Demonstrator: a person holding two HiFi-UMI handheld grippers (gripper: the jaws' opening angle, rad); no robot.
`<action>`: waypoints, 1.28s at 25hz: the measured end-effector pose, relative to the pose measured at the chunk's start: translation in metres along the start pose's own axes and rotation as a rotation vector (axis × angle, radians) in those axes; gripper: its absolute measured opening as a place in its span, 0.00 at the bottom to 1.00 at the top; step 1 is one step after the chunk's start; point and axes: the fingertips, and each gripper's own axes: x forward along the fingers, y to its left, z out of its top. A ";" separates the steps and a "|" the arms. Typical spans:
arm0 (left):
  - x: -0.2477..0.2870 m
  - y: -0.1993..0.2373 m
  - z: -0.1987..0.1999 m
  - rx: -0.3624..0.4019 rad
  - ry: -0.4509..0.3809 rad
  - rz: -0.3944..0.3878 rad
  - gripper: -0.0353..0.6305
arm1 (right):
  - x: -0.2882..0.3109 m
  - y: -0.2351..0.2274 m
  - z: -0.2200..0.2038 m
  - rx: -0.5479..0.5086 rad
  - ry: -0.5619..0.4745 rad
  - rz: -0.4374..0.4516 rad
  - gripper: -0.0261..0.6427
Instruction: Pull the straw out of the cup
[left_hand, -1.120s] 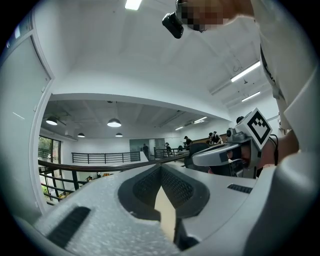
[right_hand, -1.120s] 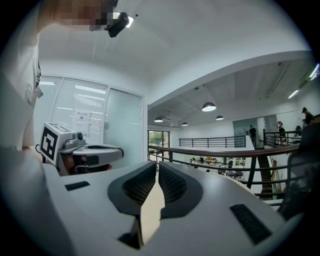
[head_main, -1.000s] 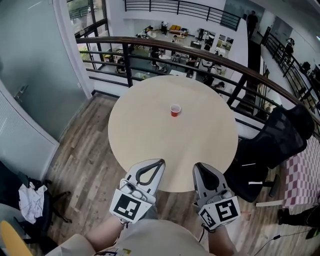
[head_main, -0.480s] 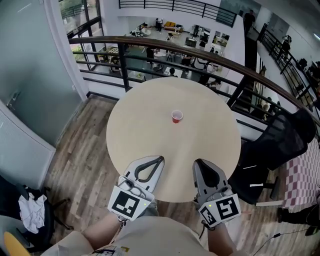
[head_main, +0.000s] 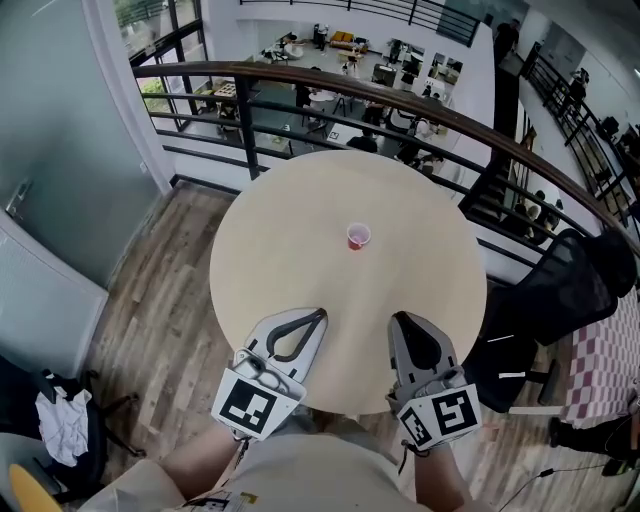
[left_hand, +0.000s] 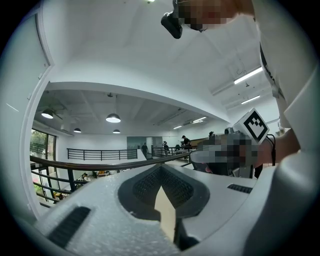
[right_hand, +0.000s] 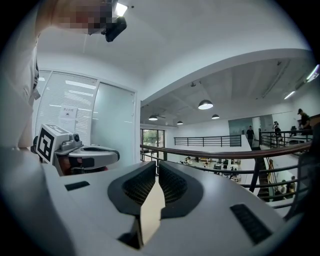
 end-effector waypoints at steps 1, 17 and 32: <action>0.002 0.002 -0.001 0.001 0.006 0.004 0.07 | 0.003 -0.002 -0.001 0.002 0.003 0.004 0.08; 0.033 0.008 -0.024 0.006 0.065 0.101 0.07 | 0.028 -0.045 -0.027 0.038 0.044 0.072 0.09; 0.085 0.052 -0.031 0.042 0.069 0.129 0.07 | 0.103 -0.086 -0.046 -0.041 0.107 0.045 0.18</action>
